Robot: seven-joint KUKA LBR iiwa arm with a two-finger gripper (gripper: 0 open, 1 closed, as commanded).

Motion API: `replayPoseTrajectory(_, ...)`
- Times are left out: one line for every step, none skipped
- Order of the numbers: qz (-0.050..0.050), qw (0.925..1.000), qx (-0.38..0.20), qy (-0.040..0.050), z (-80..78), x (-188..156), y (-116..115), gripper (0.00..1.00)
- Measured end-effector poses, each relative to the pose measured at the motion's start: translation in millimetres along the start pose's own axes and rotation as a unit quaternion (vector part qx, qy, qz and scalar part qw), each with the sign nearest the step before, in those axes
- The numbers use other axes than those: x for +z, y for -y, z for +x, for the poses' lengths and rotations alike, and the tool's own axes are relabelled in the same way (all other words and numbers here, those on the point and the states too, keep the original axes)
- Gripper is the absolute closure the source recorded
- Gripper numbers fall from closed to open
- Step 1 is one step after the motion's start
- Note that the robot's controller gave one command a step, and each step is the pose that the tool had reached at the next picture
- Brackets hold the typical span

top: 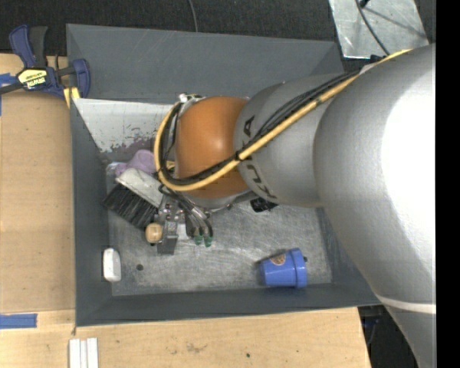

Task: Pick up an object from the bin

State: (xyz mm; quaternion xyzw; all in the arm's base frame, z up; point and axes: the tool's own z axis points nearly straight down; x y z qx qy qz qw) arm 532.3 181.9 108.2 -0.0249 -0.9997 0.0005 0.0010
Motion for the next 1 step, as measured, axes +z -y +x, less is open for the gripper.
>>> replayPoseTrajectory(-0.001, 1.0000, 0.000, 0.0006, -0.1, -11.6, 0.0, 1.00)
